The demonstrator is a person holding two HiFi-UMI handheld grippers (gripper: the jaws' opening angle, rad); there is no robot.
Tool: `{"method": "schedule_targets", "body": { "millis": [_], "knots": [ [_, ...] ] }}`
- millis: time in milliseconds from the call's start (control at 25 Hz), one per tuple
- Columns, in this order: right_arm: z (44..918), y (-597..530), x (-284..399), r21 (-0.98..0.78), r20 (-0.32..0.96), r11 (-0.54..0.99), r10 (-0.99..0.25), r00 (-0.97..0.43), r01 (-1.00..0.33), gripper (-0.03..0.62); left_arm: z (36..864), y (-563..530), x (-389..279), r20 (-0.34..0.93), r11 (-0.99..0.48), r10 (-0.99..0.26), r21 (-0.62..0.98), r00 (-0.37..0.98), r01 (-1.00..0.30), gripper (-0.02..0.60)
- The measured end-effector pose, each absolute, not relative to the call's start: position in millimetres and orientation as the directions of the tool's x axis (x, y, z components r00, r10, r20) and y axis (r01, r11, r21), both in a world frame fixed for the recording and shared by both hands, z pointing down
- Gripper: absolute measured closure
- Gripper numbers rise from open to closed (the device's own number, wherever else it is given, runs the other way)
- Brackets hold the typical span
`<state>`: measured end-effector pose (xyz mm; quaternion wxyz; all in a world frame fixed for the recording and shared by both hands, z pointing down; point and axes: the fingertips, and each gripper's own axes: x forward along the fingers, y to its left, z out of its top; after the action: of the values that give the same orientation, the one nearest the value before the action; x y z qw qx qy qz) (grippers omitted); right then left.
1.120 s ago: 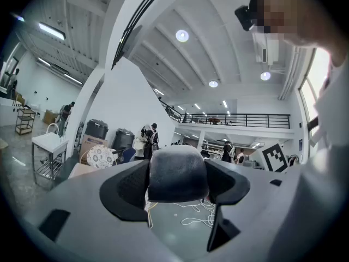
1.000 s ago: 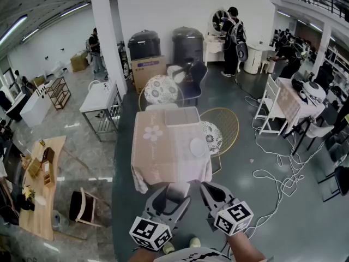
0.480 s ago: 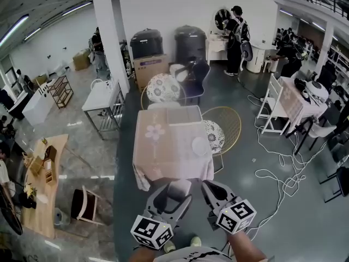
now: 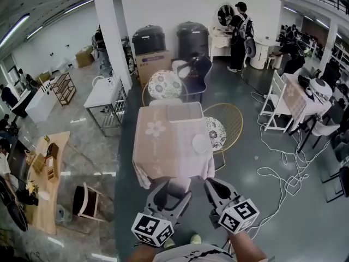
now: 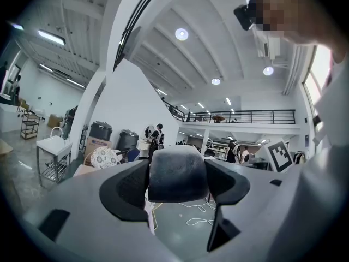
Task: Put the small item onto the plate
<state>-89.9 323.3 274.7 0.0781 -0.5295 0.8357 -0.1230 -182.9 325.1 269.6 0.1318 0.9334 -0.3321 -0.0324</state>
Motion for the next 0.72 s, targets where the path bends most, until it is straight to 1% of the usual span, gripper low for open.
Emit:
{"method": "schedule_targets", "body": {
  "millis": [440, 720],
  "knots": [
    [285.1, 326.4, -36.2, -0.323, -0.008, 0.384, -0.915, -0.403, -0.865, 0.579, 280.5, 322.0, -132.1, 0.056, -0.738, -0.632, 0.262, 0.773, -0.622, 0.275],
    [289.8, 307.6, -12.7, -0.335, -0.01, 0.359, -0.926, -0.378, -0.871, 0.579, 289.7, 298.1, -106.5, 0.078, -0.75, -0.612, 0.258, 0.787, -0.609, 0.275]
  ]
}}
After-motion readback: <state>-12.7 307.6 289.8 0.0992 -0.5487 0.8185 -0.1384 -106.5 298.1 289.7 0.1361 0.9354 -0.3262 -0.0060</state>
